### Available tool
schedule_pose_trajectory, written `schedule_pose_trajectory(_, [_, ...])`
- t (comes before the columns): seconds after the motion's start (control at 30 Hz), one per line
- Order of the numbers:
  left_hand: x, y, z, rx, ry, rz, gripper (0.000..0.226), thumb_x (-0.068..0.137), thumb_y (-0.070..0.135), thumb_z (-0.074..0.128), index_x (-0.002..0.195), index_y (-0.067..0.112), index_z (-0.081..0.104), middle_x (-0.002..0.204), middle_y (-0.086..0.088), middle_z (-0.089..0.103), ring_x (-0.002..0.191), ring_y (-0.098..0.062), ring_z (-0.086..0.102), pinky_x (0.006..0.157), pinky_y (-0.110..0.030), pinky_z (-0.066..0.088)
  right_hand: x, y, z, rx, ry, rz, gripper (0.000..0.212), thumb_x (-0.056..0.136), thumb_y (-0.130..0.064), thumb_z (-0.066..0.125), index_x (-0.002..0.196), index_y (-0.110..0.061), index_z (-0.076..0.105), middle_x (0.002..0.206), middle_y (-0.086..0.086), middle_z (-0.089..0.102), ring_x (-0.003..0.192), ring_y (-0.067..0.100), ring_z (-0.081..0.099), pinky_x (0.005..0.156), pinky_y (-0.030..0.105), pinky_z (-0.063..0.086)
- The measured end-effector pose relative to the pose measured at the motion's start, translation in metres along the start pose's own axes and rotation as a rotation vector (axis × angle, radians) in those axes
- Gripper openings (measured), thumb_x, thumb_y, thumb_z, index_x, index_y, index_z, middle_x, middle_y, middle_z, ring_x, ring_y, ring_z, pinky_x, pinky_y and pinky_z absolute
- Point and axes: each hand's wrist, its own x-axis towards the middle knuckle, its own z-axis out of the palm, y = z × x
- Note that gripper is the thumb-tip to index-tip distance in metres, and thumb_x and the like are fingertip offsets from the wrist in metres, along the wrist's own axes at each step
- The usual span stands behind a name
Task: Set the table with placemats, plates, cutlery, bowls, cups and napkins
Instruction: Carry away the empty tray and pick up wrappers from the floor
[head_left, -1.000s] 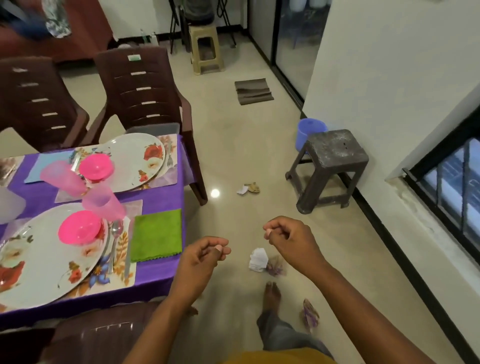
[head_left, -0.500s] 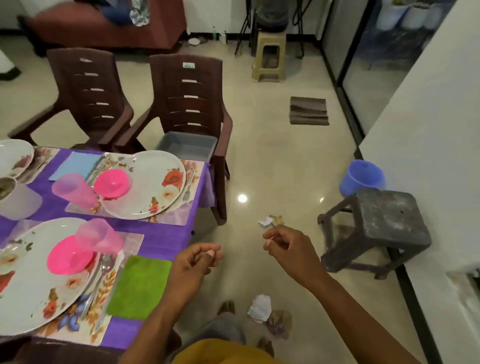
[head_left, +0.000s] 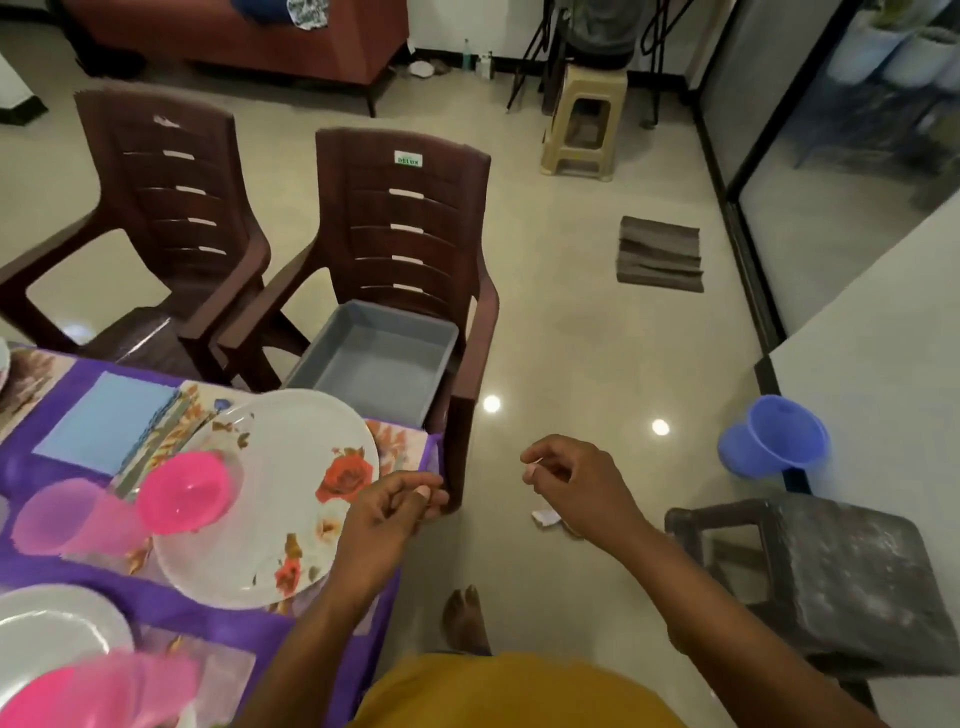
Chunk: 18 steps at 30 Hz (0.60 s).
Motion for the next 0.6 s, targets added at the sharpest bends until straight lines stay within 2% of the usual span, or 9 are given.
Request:
schedule_pose_trajectory(0.07, [0.036,0.011,-0.007,0.020,0.011,-0.011,0.021,0.106,0.010,0.056,0.113,0.014,0.075,0.099,0.001,0.081,0.097,-0.017,0.077,0.080,-0.023,0.061,0.039,-0.012,-0.003,-0.022,0.007,-0.009,0.012,0.094,-0.026,0.069,0.101,-0.032,0.075,0.090,-0.012,0.076,0.082,0.002,0.071,0.077,0.024,0.057])
schedule_pose_trajectory(0.17, [0.076,0.027,-0.020,0.053,0.059,-0.018,0.022,0.106,0.013,0.057,0.111,0.021,0.077,0.100,0.005,0.080,0.097,-0.015,0.076,0.085,-0.030,0.060,0.087,-0.028,-0.004,-0.058,0.011,-0.040,0.012,0.093,-0.025,0.070,0.099,-0.033,0.075,0.088,-0.015,0.075,0.080,0.001,0.069,0.074,0.021,0.055])
schedule_pose_trajectory(0.23, [0.100,0.037,-0.029,0.055,0.104,-0.032,0.021,0.106,0.017,0.058,0.109,0.026,0.077,0.098,0.009,0.080,0.097,-0.011,0.076,0.088,-0.032,0.060,0.123,-0.041,-0.001,-0.086,-0.019,-0.060,0.011,0.093,-0.025,0.070,0.100,-0.032,0.075,0.089,-0.015,0.074,0.081,0.001,0.069,0.076,0.024,0.057])
schedule_pose_trajectory(0.33, [0.133,0.045,-0.037,0.012,0.221,-0.074,0.019,0.104,0.020,0.061,0.105,0.030,0.077,0.098,0.011,0.080,0.096,-0.009,0.075,0.092,-0.037,0.060,0.178,-0.059,0.008,-0.129,-0.070,-0.113,0.010,0.094,-0.024,0.069,0.101,-0.028,0.075,0.092,-0.015,0.073,0.086,0.003,0.069,0.081,0.029,0.060])
schedule_pose_trajectory(0.47, [0.186,0.048,-0.042,-0.056,0.407,-0.138,0.019,0.106,0.024,0.059,0.107,0.030,0.076,0.102,0.015,0.078,0.099,-0.007,0.073,0.095,-0.037,0.060,0.265,-0.084,0.023,-0.167,-0.186,-0.146,0.011,0.095,-0.025,0.069,0.104,-0.028,0.075,0.093,-0.014,0.072,0.086,0.003,0.067,0.078,0.026,0.058])
schedule_pose_trajectory(0.6, [0.245,0.041,-0.045,-0.113,0.579,-0.251,0.017,0.104,0.029,0.062,0.115,0.029,0.075,0.112,0.010,0.075,0.108,-0.013,0.070,0.101,-0.045,0.058,0.363,-0.094,0.050,-0.195,-0.343,-0.186,0.014,0.096,-0.021,0.069,0.109,-0.024,0.073,0.093,-0.012,0.070,0.084,0.002,0.065,0.077,0.027,0.052])
